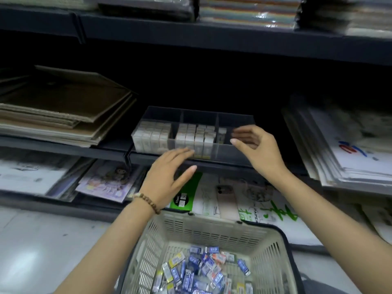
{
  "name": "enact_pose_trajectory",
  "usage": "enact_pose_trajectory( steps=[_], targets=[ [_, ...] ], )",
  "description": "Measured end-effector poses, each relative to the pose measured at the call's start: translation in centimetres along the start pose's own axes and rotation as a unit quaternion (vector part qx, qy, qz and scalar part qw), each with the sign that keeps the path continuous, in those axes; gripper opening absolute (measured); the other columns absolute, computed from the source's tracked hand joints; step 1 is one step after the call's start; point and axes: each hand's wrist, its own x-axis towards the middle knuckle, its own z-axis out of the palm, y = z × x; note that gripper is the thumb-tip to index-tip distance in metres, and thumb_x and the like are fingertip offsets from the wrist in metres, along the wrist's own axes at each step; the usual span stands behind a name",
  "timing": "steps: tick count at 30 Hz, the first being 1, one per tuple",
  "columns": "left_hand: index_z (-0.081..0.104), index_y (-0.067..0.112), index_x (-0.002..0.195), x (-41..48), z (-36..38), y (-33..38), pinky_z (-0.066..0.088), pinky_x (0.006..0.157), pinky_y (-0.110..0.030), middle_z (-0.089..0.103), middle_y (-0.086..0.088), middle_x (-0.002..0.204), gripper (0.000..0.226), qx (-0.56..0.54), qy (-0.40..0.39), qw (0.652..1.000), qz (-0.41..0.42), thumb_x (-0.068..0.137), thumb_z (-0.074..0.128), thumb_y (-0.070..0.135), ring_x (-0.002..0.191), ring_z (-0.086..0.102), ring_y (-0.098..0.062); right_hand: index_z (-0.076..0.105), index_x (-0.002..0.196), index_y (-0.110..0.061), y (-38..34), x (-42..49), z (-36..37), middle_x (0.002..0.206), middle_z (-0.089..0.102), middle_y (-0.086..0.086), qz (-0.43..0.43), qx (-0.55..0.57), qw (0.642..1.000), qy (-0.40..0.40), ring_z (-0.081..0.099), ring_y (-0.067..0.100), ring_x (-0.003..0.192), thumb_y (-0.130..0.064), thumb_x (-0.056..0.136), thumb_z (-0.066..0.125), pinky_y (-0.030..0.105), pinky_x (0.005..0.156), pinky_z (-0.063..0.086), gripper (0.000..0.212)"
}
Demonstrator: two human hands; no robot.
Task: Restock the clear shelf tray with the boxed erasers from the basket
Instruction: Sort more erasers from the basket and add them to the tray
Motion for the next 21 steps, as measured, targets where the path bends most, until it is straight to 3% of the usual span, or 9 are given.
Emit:
enact_pose_trajectory(
  steps=[6, 11, 13, 15, 18, 21],
  targets=[
    [0.047, 0.021, 0.136, -11.9, 5.6, -3.8, 0.028, 0.109, -0.024, 0.047, 0.004, 0.139, 0.065, -0.025, -0.078, 0.987, -0.141, 0.086, 0.037, 0.061, 0.129, 0.040, -0.011, 0.062, 0.094, -0.016, 6.6, -10.2, 7.2, 0.092, 0.068, -0.002, 0.145, 0.104, 0.972, -0.150, 0.065, 0.012, 0.087, -0.007, 0.081, 0.070, 0.012, 0.076, 0.050, 0.017],
    [0.037, 0.015, 0.142, -20.8, 8.2, -8.9, 0.022, 0.109, -0.023, 0.038, -0.003, 0.146, 0.059, -0.022, -0.080, 0.956, -0.281, 0.091, 0.053, 0.039, 0.134, 0.034, -0.017, 0.059, 0.111, 0.004, 15.5, -18.8, 14.9, 0.113, 0.063, 0.021, 0.299, 0.063, 0.906, -0.294, 0.061, 0.019, 0.094, -0.002, 0.083, 0.067, 0.001, 0.066, 0.044, 0.029],
    [0.033, 0.017, 0.143, -23.3, 9.0, -10.1, 0.029, 0.108, -0.025, 0.041, -0.001, 0.142, 0.060, -0.055, -0.075, 0.941, -0.324, 0.091, 0.053, 0.038, 0.129, 0.038, -0.014, 0.057, 0.116, 0.006, 18.4, -21.5, 18.4, 0.118, 0.060, 0.023, 0.326, 0.037, 0.879, -0.347, 0.059, 0.024, 0.106, -0.004, 0.084, 0.067, 0.005, 0.072, 0.045, 0.035],
    [0.034, 0.022, 0.140, -24.7, 9.7, -10.6, 0.039, 0.101, -0.027, 0.050, 0.003, 0.132, 0.057, -0.123, -0.074, 0.928, -0.344, 0.090, 0.053, 0.040, 0.121, 0.048, -0.013, 0.051, 0.126, 0.004, 20.2, -23.3, 21.5, 0.127, 0.055, 0.020, 0.355, 0.019, 0.851, -0.387, 0.055, 0.025, 0.114, -0.007, 0.084, 0.068, 0.020, 0.089, 0.046, 0.047],
    [0.034, 0.027, 0.140, -25.5, 10.5, -10.9, 0.040, 0.099, -0.026, 0.054, 0.006, 0.129, 0.061, -0.185, -0.052, 0.909, -0.370, 0.086, 0.046, 0.050, 0.118, 0.052, -0.010, 0.044, 0.136, -0.005, 22.5, -25.2, 25.3, 0.138, 0.046, 0.014, 0.335, -0.031, 0.833, -0.440, 0.048, 0.026, 0.123, -0.015, 0.085, 0.068, 0.037, 0.104, 0.040, 0.057],
    [0.027, 0.020, 0.145, -25.6, 10.9, -11.2, 0.039, 0.105, -0.033, 0.049, 0.000, 0.137, 0.073, -0.201, -0.035, 0.899, -0.387, 0.083, 0.044, 0.054, 0.122, 0.049, -0.011, 0.048, 0.133, -0.012, 24.0, -26.6, 27.4, 0.134, 0.044, 0.010, 0.266, -0.146, 0.831, -0.466, 0.046, 0.027, 0.124, -0.024, 0.085, 0.069, 0.033, 0.102, 0.039, 0.054]
  ],
)
